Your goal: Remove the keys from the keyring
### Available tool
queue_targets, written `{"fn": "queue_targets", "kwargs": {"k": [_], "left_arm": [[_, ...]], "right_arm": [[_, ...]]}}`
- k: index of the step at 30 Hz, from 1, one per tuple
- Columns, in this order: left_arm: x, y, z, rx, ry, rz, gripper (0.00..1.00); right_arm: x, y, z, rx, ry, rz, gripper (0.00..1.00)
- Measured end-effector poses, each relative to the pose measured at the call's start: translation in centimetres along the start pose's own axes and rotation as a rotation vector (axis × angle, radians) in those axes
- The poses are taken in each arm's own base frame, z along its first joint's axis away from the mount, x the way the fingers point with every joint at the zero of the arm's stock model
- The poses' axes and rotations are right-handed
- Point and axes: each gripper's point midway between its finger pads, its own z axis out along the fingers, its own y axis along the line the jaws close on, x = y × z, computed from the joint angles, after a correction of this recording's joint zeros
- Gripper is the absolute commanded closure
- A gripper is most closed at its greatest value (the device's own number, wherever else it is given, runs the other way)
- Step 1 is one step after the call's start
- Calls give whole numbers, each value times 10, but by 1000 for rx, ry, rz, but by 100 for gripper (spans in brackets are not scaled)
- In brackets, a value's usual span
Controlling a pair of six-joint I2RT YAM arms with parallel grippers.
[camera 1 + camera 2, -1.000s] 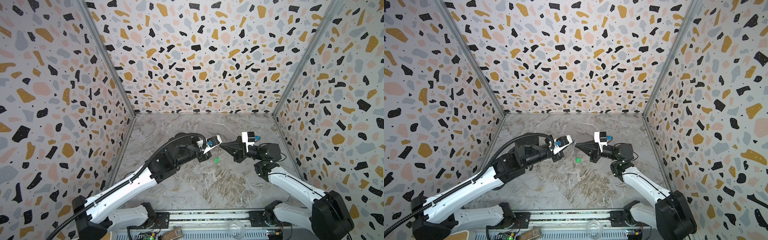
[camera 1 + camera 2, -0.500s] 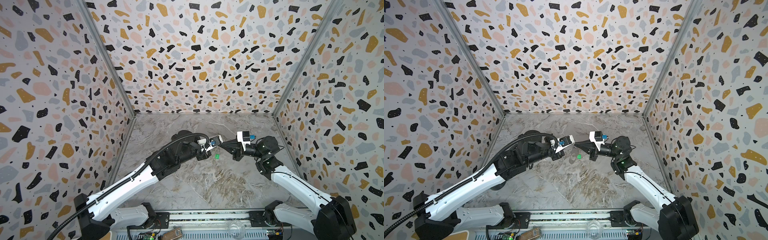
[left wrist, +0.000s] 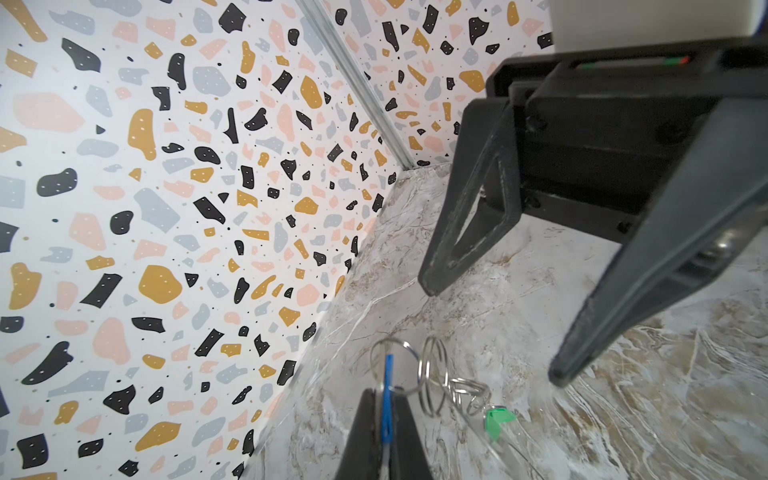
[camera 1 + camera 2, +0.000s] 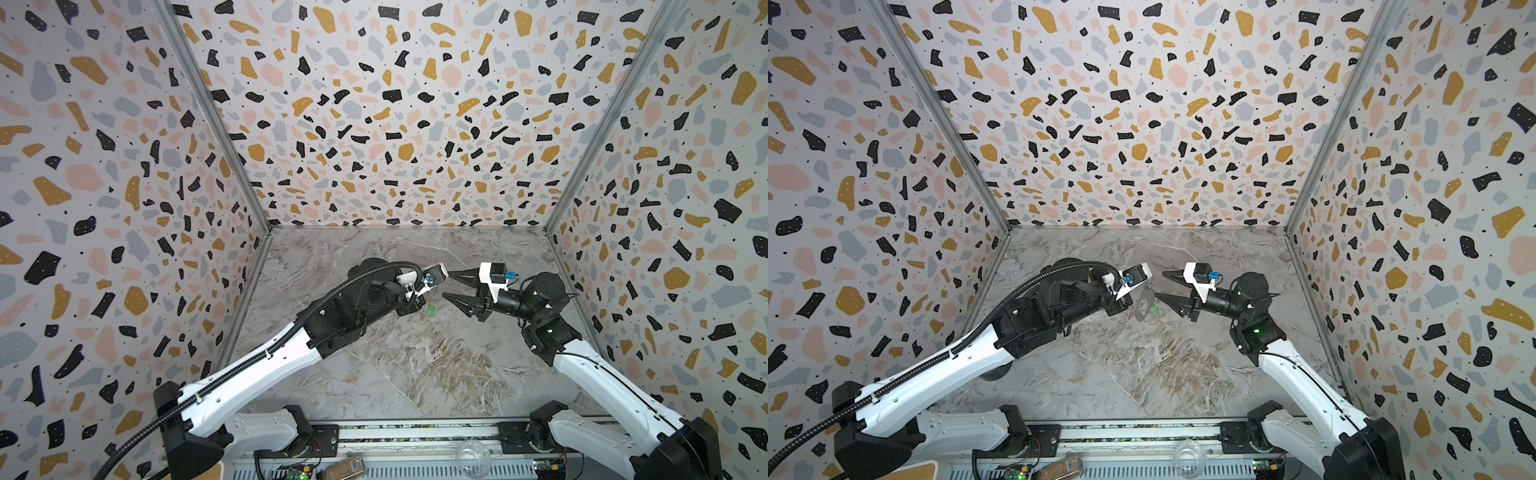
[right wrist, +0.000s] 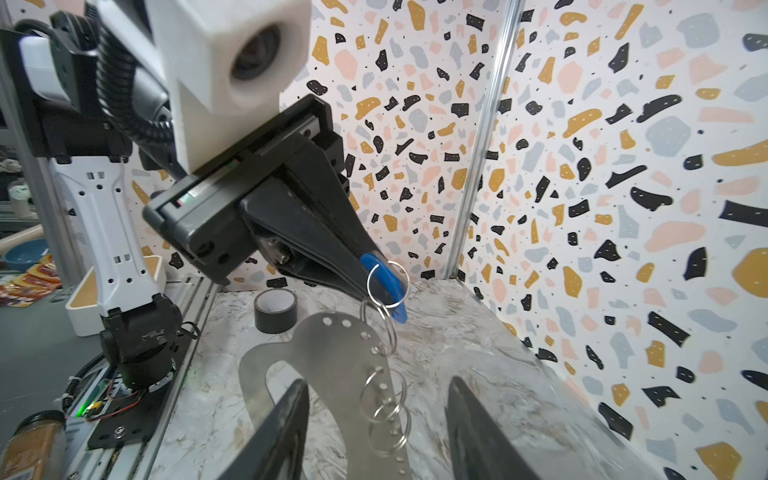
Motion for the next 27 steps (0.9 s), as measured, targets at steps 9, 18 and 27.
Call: {"fn": "queue_targets", "kwargs": {"k": [9,18,27], "left_arm": [[-5,19,12,-103,78,-53,100],[-8,21,21,-136,134,-114,100],[-7,14,23,-123,186,-157,100]], "right_arm": [[-22,31,-4,-26,-10,-40,46],[-25,67,7,-93,-45,-38,47],[-2,66,29,28,-21,-11,47]]}}
